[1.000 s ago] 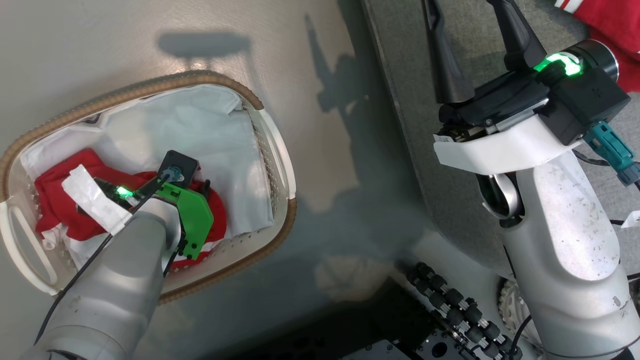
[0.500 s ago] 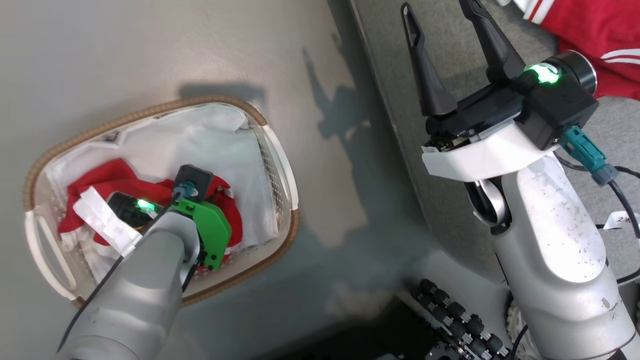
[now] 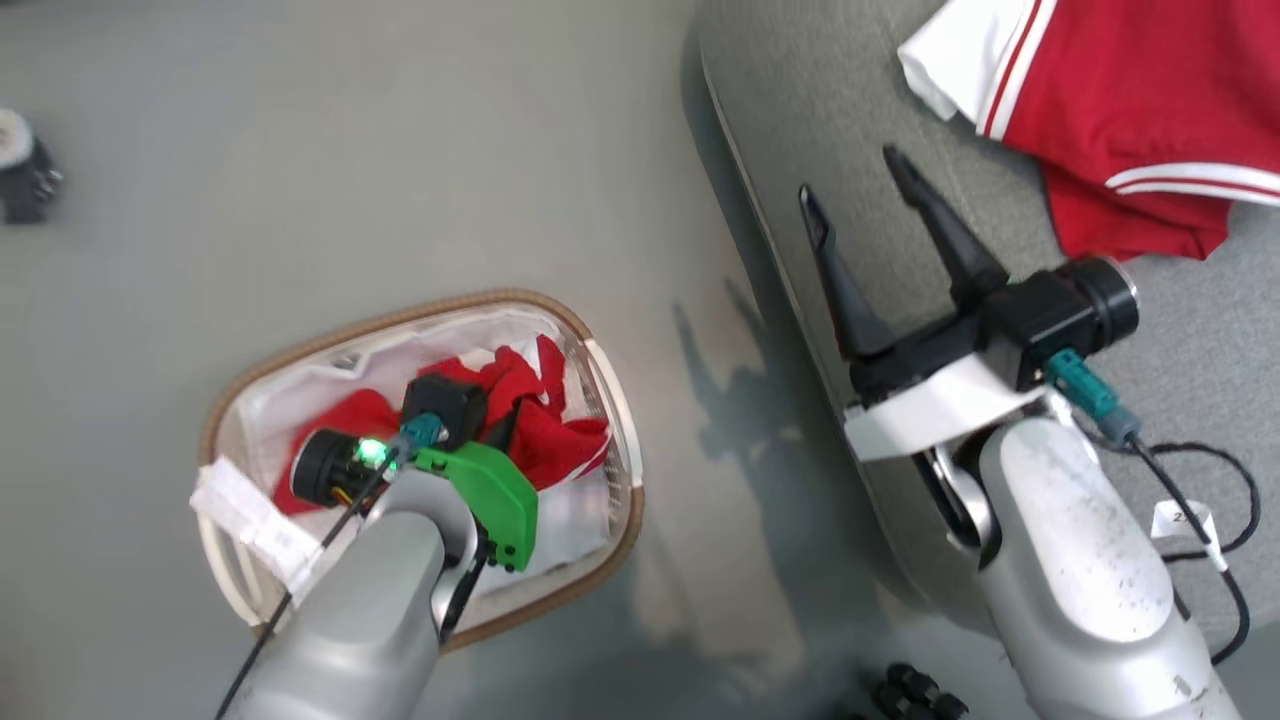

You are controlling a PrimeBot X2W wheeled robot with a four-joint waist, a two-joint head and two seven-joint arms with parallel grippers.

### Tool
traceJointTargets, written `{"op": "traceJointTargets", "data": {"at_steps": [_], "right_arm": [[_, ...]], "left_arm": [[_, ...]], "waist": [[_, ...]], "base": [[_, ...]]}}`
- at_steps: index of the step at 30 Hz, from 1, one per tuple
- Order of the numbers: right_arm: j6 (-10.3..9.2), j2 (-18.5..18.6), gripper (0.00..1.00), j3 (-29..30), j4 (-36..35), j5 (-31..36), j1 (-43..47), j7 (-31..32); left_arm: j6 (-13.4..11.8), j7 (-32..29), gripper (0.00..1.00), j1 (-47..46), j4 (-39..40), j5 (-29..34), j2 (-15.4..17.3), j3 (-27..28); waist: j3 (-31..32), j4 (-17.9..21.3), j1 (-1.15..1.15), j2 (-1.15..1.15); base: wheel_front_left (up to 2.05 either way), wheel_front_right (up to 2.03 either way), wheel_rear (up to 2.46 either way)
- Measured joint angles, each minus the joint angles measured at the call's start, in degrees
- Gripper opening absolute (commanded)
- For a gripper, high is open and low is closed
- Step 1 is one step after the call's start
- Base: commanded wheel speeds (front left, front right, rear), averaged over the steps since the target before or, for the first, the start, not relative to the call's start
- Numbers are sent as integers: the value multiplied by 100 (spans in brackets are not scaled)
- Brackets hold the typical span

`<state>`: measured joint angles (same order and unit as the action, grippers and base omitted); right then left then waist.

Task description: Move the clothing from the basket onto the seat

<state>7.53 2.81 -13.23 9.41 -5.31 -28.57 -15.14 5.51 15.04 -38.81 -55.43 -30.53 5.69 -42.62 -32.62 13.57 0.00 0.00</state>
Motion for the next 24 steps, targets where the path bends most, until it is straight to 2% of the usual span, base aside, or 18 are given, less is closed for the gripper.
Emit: {"op": "traceJointTargets", "data": {"at_steps": [5, 14, 24], "right_arm": [[0, -3, 100, -97, 156, 64, 340, 1], [0, -1, 100, -94, 401, 86, 844, 0], [0, 1, 100, -79, 592, 87, 1397, 0]], "left_arm": [[-100, 0, 0, 494, 769, 233, 58, 543], [-53, 0, 0, 1133, 2029, 691, -13, 1377], [62, -1, 0, 1235, 3011, 970, -201, 1853]], "waist": [[547, -170, 0, 0], [1513, -486, 0, 0], [2305, -759, 0, 0]], "base": [[0, 0, 0], [0, 0, 0], [0, 0, 0]]}}
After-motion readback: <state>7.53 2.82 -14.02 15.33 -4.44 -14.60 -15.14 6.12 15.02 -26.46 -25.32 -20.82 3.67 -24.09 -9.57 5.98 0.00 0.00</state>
